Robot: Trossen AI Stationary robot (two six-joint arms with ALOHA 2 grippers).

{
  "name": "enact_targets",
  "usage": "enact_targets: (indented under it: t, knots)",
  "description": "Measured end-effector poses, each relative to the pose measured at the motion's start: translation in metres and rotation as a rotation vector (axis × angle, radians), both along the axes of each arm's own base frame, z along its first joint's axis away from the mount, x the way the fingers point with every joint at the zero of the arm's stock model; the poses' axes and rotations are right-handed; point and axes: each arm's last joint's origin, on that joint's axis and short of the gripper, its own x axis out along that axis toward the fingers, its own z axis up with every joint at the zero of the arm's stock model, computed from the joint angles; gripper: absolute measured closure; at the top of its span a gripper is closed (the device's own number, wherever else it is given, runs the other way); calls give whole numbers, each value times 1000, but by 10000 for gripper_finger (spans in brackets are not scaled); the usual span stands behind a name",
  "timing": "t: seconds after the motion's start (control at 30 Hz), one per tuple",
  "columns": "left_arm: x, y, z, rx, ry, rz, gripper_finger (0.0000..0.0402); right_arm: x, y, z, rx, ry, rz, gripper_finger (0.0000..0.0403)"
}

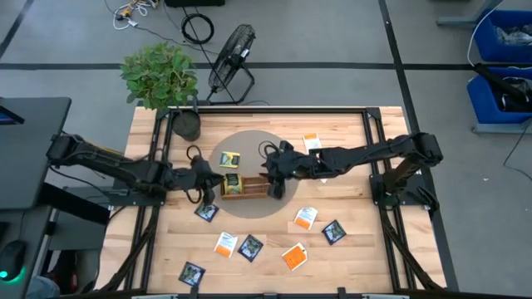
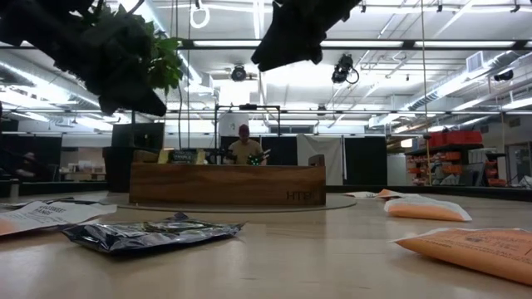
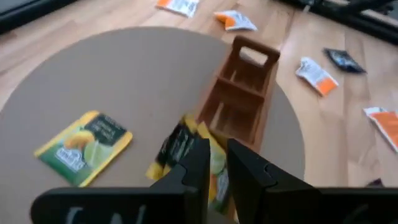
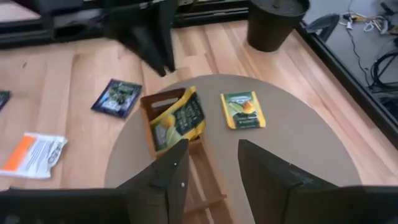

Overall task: Pick & Place Tea
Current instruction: Put the yellow tea bag into the wooden organizer

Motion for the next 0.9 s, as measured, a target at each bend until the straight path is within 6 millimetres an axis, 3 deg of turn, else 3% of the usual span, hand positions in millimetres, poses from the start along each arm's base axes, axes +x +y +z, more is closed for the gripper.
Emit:
enact_targets:
  t: [0.2, 0.37, 0.5, 0.63, 0.9]
  knots:
    - [3, 16, 6, -12, -99, 220, 344, 1, 1, 1, 11, -18, 2, 257]
    - [7, 30, 0, -88, -59, 260, 336, 1, 0, 1, 28, -22, -11, 252]
    - [25, 34, 17, -105, -66, 247, 306, 1, 0, 1, 48, -21, -26, 245]
    - [50, 38, 32, -4, 35, 311, 290, -1, 0, -1, 66, -5, -40, 239]
    - [85, 69, 21, -37, 390, 432, 261, -6, 8, -6, 90, 60, -45, 236]
